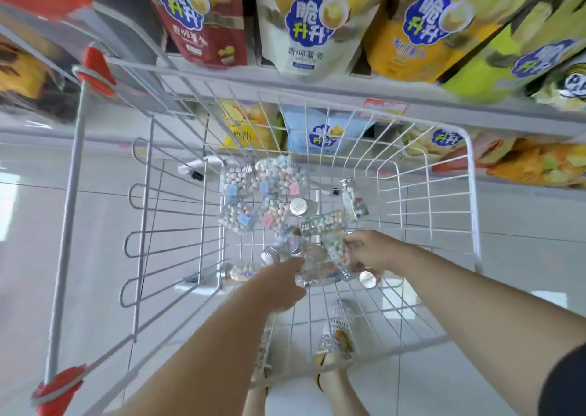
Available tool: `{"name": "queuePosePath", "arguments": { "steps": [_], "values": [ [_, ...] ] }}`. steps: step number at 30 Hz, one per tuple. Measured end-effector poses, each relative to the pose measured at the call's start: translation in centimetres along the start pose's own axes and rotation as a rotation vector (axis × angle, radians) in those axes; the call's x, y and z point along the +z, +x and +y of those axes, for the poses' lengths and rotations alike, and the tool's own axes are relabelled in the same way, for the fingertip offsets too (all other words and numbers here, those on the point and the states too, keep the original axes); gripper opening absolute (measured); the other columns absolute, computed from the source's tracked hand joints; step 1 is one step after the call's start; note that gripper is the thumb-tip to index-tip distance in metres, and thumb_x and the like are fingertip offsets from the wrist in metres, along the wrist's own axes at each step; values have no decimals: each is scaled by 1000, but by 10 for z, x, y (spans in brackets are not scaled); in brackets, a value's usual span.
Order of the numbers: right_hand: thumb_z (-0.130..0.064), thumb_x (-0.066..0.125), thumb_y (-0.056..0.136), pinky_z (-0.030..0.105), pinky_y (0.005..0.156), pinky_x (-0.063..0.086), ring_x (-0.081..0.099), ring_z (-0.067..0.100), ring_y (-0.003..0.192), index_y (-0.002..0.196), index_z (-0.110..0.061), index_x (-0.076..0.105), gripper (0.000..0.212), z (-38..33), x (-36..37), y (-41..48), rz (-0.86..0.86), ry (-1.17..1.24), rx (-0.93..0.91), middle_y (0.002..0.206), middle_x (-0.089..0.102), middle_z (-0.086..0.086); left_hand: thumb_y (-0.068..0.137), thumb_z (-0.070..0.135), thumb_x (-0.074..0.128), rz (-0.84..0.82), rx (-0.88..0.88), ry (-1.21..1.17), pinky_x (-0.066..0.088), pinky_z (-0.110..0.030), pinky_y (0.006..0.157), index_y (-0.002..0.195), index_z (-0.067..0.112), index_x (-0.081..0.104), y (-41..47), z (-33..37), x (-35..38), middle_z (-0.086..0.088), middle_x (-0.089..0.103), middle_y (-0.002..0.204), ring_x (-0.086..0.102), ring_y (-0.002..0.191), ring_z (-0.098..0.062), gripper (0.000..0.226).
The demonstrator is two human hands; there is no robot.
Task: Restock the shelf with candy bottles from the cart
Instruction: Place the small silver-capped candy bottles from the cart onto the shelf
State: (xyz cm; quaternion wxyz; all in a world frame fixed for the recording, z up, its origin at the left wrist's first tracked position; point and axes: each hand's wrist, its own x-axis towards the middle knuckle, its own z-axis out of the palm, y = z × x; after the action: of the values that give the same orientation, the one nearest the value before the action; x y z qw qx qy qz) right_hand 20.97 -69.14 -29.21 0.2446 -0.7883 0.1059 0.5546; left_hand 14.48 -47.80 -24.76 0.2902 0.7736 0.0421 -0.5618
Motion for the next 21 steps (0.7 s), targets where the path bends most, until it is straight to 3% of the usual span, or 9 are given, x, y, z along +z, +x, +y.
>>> {"name": "queuePosePath", "arguments": {
  "steps": [3, 5, 6, 9, 11, 15, 17, 19, 21],
  "values": [
    [1, 54, 84, 35, 76, 53, 65, 23, 83, 112, -9, 70, 34, -4, -1, -5, -1, 21, -7, 110, 69, 20, 99, 19, 54, 35, 0, -52, 39, -35, 109, 154, 21, 26, 4, 2, 1, -9, 40, 153, 46, 135, -28, 62],
    [-5, 60, 89, 30, 75, 54, 67, 19, 89, 127, -16, 64, 40, -5, 0, -11, 50, 29, -50, 117, 66, 9, 99, 15, 54, 75, 4, -118, 41, -29, 102, 156, 21, 19, 2, 2, 0, -7, 46, 149, 50, 130, -24, 67],
    [-8, 64, 90, 22, 67, 54, 67, 14, 84, 137, -19, 57, 48, -4, 0, -12, 90, 61, -78, 122, 63, 7, 99, 13, 54, 88, 7, -141, 43, -26, 97, 158, 23, 12, 1, 1, 0, -7, 47, 147, 52, 126, -22, 73],
    [-7, 66, 91, 7, 44, 36, 53, 2, 61, 142, -22, 52, 55, -4, -6, -19, 251, 145, -157, 130, 59, 6, 99, 9, 52, 108, 23, -166, 50, -20, 80, 158, 30, -3, -3, -3, -3, -9, 44, 150, 58, 111, -17, 83],
    [0, 59, 92, 7, 43, 34, 45, -1, 54, 139, -23, 56, 53, -4, -15, -27, 334, 151, -193, 126, 60, 6, 99, 7, 51, 127, 33, -156, 49, -14, 72, 158, 30, 0, -7, -2, -6, -5, 36, 156, 57, 108, -14, 81],
    [7, 47, 96, 9, 46, 38, 56, -3, 54, 138, -23, 57, 53, -9, -33, -61, 346, 257, -240, 109, 62, 1, 99, 12, 52, 160, 32, -125, 41, -21, 97, 155, 25, 24, -29, 13, -16, -3, 37, 155, 47, 132, -19, 64],
    [2, 46, 99, 18, 47, 41, 56, 5, 57, 134, -31, 59, 50, -17, -42, -87, 354, 283, -264, 118, 66, 2, 100, 16, 52, 189, 49, -164, 44, -20, 92, 151, 24, 34, -47, 27, -23, -4, 46, 147, 54, 122, -17, 55],
    [5, 45, 98, 13, 47, 39, 54, -1, 52, 132, -30, 61, 51, -29, -51, -117, 347, 316, -302, 118, 65, 4, 99, 17, 54, 246, 109, -238, 50, -19, 81, 147, 26, 41, -69, 45, -34, -1, 53, 139, 61, 105, -11, 50],
    [7, 47, 96, 15, 55, 42, 63, 5, 61, 132, -30, 61, 53, -41, -59, -152, 355, 316, -378, 113, 67, 0, 98, 21, 58, 304, 185, -319, 53, -17, 70, 144, 29, 44, -97, 67, -48, 4, 56, 133, 63, 97, -5, 49]
  ]
}}
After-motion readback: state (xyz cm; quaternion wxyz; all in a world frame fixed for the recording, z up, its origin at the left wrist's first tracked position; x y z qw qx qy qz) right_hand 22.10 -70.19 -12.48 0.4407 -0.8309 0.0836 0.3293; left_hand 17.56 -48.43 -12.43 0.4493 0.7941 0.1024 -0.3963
